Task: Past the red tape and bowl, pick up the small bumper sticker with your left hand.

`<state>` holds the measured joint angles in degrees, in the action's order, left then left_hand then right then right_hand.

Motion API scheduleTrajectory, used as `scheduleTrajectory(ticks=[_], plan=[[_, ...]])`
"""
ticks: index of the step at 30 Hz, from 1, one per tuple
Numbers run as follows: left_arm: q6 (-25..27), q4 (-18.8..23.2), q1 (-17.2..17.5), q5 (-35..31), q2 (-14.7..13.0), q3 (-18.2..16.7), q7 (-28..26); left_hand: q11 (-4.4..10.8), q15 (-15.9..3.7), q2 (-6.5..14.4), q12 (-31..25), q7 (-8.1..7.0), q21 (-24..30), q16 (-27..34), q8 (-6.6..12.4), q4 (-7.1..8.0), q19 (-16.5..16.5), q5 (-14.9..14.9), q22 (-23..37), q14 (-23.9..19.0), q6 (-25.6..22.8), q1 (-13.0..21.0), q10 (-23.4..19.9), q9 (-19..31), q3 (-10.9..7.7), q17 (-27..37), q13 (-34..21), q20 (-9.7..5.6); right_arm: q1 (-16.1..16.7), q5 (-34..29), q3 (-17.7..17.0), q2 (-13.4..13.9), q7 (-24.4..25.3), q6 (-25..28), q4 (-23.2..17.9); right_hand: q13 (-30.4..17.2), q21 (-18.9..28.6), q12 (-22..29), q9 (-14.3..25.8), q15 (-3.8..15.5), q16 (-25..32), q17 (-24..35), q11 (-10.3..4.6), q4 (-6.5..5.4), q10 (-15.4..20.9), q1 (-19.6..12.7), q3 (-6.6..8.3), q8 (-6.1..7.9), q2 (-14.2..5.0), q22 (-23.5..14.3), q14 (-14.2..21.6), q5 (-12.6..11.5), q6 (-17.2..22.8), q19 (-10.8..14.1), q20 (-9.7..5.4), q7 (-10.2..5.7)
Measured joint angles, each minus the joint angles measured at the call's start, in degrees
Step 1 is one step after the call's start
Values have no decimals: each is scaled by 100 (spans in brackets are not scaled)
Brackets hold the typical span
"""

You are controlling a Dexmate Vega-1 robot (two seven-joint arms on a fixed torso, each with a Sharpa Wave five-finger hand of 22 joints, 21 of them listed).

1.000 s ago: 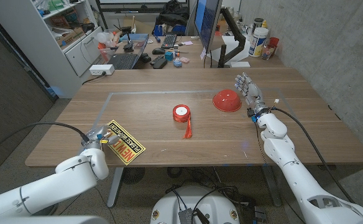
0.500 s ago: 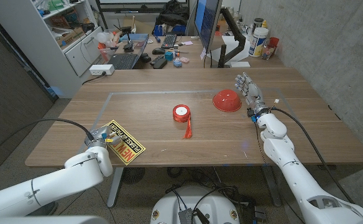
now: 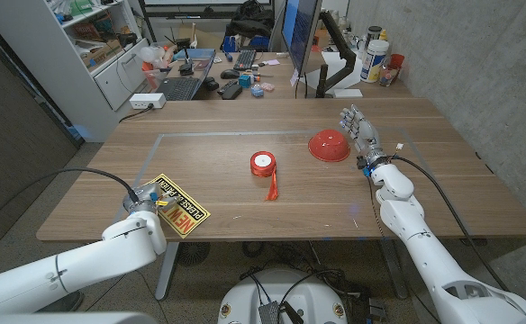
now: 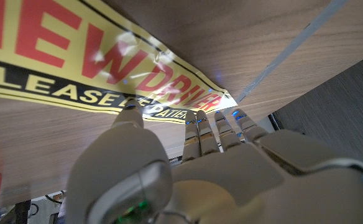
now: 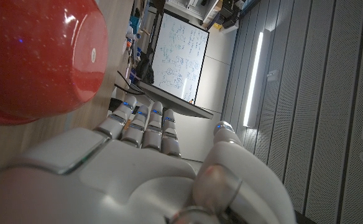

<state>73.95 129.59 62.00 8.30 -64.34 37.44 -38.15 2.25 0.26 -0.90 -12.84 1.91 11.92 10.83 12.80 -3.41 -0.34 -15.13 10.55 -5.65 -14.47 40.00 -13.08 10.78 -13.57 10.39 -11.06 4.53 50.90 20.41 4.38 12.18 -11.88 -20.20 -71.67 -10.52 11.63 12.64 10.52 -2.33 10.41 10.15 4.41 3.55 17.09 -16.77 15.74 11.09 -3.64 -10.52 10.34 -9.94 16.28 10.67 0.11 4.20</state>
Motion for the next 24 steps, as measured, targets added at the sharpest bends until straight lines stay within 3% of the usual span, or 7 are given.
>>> scheduleTrajectory(ticks=[3, 6, 13, 19, 24], plan=[[-4, -25, 32, 19, 33, -34, -26, 57, -77, -36, -35, -51, 0, 43, 0, -9, 30, -40, -4, -77, -119, 40, -103, 0, 7, 0, 0, 30, -6, -4, 1, -1, -8, -1, 9, 0, 0, 0, 0, 0, 0, 0, 0, 0, 0, 0, 0, 0, 0, 0, 0, 0, 0, 0, 0, 0], [-84, -61, 97, 83, 77, -110, -116, 158, -159, -15, -80, -100, 0, 80, 56, -102, 104, -77, -17, -249, -330, 186, -333, 0, -30, 0, 0, -44, -18, -15, 2, -1, -12, 0, 12, 0, 0, 0, 0, 0, 0, 0, 0, 0, 0, 0, 0, 0, 0, 0, 0, 0, 0, 0, 0, 0], [-313, -156, 229, 160, 202, -233, -309, 225, -234, -9, -125, -171, 0, 88, 119, -207, 176, -84, -17, -452, -608, 391, -619, -1, -65, 0, 1, -116, -20, -44, 5, 19, -7, 56, -35, 0, 0, 0, 0, 0, 0, 0, 0, 0, 0, 0, 0, 0, 0, 0, 0, 0, 0, 0, 0, 0], [-498, -291, 335, 196, 381, -333, -491, 344, -255, -13, -215, -228, 61, 149, 257, -373, 465, -127, -17, -1001, -1246, 809, -1285, 3, -166, -28, 24, -272, -7, -82, 13, 59, 30, 145, -130, 0, 0, -35, 0, 0, 0, 0, 0, 0, 0, 2, 0, 0, -2, 0, 0, 0, 0, 0, 0, 0], [-572, -377, 357, 193, 518, -356, -599, 306, -270, 97, -268, -288, 162, 214, 339, -462, 905, -68, -17, -1684, -1903, 1203, -1818, -14, -254, -27, 32, -551, 5, -107, 23, 80, 57, 187, -193, 0, 0, -35, 0, 0, 0, 1, 0, 0, 0, 23, 0, 0, -23, 0, 0, 0, 0, 1, 0, 0]])
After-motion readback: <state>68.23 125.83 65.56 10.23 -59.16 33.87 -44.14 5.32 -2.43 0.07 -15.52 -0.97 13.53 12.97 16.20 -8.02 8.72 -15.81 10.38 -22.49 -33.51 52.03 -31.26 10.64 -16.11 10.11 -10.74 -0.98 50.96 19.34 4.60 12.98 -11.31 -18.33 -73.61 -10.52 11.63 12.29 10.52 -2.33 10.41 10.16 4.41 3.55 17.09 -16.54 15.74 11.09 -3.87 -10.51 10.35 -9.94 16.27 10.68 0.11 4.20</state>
